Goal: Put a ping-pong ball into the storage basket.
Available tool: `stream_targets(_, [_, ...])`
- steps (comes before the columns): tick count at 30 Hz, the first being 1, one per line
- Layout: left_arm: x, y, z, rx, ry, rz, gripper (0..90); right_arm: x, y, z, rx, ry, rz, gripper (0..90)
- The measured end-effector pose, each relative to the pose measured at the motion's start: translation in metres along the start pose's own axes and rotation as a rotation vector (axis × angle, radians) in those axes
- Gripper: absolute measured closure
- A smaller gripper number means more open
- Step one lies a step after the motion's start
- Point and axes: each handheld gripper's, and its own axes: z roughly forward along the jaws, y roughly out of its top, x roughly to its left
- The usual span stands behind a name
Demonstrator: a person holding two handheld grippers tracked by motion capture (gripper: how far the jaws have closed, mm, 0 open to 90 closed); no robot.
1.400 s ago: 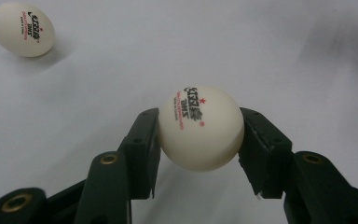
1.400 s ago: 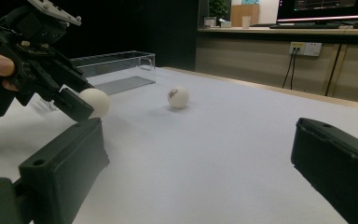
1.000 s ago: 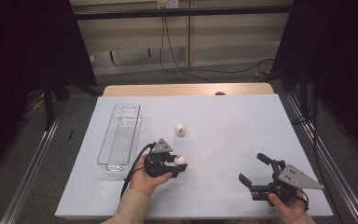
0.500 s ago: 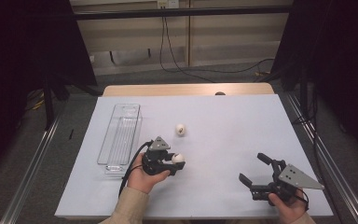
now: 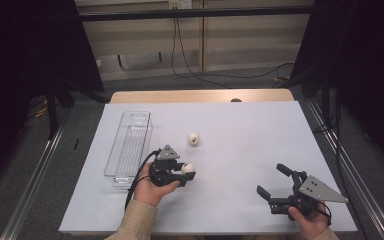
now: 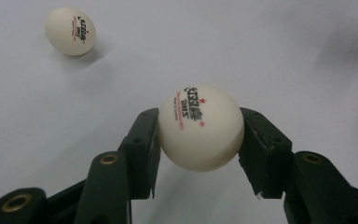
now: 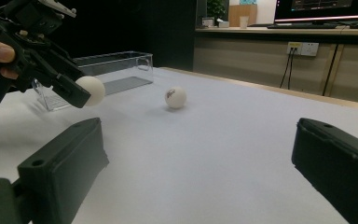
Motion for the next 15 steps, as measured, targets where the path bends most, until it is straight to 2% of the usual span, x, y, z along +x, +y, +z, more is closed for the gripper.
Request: stream_targets(15, [0.0050, 0.0002, -0.0064, 0.003, 0.017, -0.013, 51.0, 0.0002, 0.0000, 0.0000, 0.000, -0.002, 0.000, 1.7])
